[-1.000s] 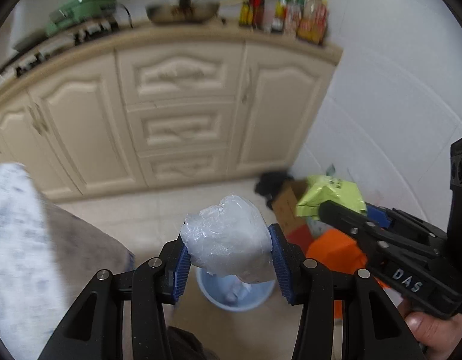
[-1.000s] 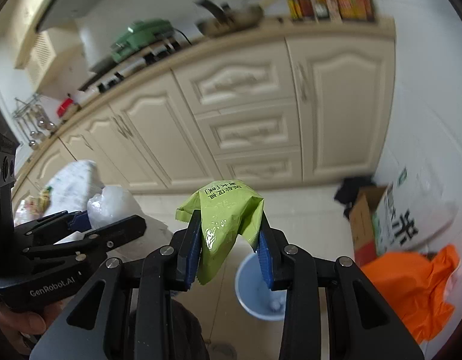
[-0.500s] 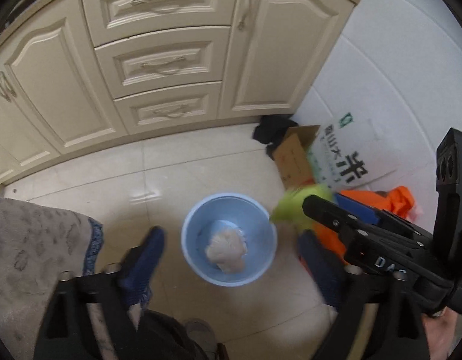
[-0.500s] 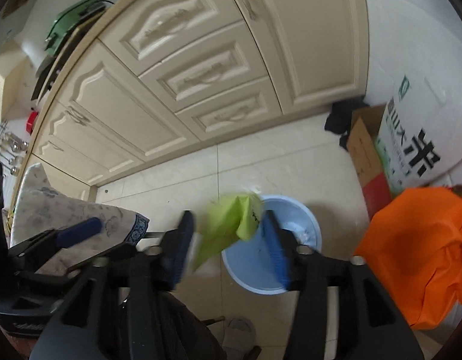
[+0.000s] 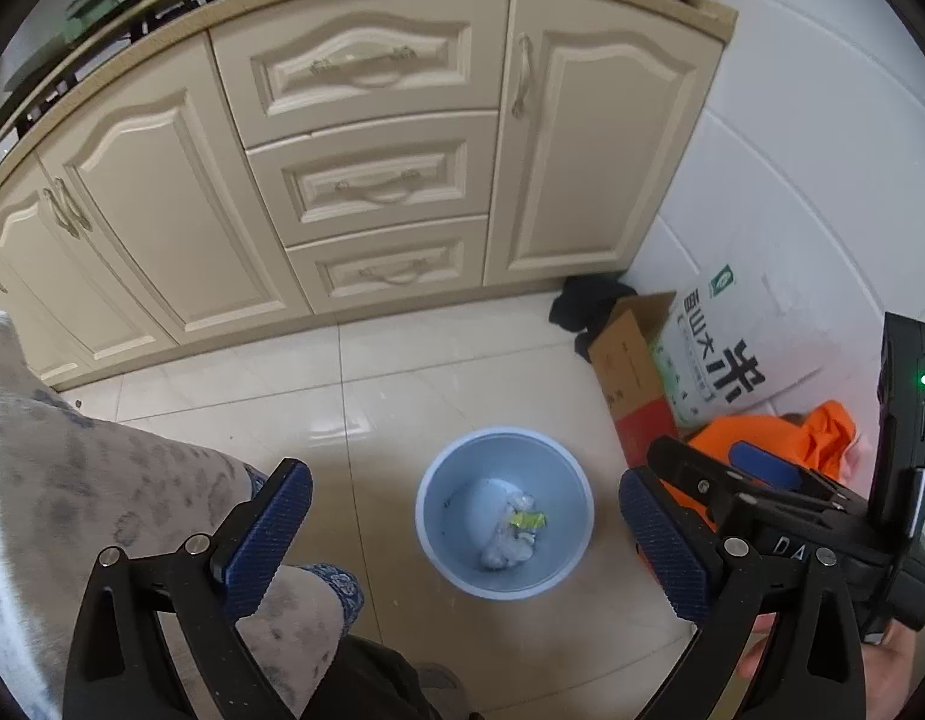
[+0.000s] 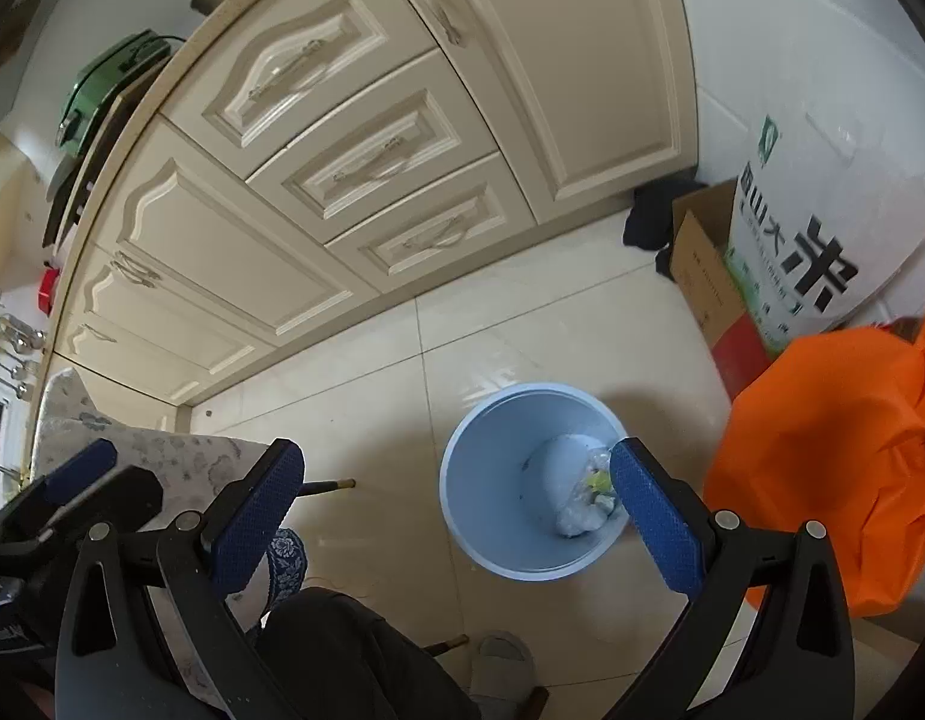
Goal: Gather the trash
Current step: 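Open both tools over the blue bin to drop the bag and packet, then move both tools back to the table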
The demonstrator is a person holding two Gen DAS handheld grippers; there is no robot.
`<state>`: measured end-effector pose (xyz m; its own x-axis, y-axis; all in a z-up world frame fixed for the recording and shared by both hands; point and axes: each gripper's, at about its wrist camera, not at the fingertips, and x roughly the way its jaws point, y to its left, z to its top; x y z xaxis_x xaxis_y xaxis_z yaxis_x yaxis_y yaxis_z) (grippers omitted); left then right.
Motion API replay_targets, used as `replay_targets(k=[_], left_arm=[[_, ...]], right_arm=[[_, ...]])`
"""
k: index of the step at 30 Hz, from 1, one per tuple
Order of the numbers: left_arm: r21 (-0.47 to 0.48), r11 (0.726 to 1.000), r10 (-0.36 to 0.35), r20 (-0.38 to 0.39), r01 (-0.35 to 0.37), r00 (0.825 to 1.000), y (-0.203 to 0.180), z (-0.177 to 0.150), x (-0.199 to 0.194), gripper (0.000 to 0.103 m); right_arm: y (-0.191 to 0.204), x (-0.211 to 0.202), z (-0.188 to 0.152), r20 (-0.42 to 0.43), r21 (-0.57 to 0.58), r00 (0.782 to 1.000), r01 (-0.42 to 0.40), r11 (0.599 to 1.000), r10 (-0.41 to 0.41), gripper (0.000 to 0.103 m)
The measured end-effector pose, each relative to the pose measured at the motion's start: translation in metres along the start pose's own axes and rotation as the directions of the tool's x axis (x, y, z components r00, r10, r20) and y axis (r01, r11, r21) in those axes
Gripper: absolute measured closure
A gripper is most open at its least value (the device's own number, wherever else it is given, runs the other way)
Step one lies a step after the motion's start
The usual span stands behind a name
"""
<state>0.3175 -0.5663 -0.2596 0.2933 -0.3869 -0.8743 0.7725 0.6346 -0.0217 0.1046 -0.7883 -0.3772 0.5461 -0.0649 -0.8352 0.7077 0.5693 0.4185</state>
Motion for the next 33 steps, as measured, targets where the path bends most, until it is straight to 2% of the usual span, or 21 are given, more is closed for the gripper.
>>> replay_targets(k=[2,3,6,10,17,20,25,28,33], left_arm=[[0.0,1.0,-0.004,0.019,0.004,1.0,0.0,-0.006,-0.011,0.002],[0.0,1.0,-0.002,0.032,0.002,0.999,0.003,-0.026,-0.032,0.002],[-0.007,1.0,-0.002,0.067,0.002,0.998,0.009,-0.039,-0.059,0.002],[-0.039,0.999,-0.009,0.141,0.014,0.99,0.033,-0.063,-0.124,0.002],[-0.127,0.992,0.029,0.283,0.007,0.959,0.087,-0.118,-0.217,0.001],[-0.181,0.983,0.072,0.33,-0.012,0.941,0.119,-0.151,-0.253,0.001],[-0.285,0.957,0.157,0.369,-0.049,0.916,0.164,-0.21,-0.305,0.001],[-0.357,0.931,0.219,0.386,-0.074,0.896,0.19,-0.249,-0.335,0.001],[-0.467,0.872,0.347,0.384,-0.144,0.856,0.232,-0.318,-0.381,0.001]], right_arm=[[0.009,-0.008,0.0,0.012,-0.015,1.0,-0.002,1.0,0.002,0.0],[0.013,-0.011,0.0,0.018,-0.021,1.0,-0.003,1.0,0.004,0.0],[0.03,-0.027,-0.001,0.041,-0.05,0.999,-0.01,0.999,0.012,0.0],[0.057,-0.05,-0.002,0.081,-0.093,0.996,-0.025,0.995,0.033,0.0],[0.131,-0.093,-0.014,0.143,-0.229,0.983,-0.08,0.97,0.115,0.0],[0.167,-0.105,-0.024,0.151,-0.294,0.976,-0.107,0.95,0.156,0.0],[0.234,-0.119,-0.05,0.136,-0.416,0.959,-0.173,0.893,0.249,0.0],[0.274,-0.124,-0.07,0.11,-0.485,0.944,-0.223,0.846,0.312,0.0],[0.342,-0.121,-0.108,0.055,-0.589,0.934,-0.255,0.767,0.353,0.0]])
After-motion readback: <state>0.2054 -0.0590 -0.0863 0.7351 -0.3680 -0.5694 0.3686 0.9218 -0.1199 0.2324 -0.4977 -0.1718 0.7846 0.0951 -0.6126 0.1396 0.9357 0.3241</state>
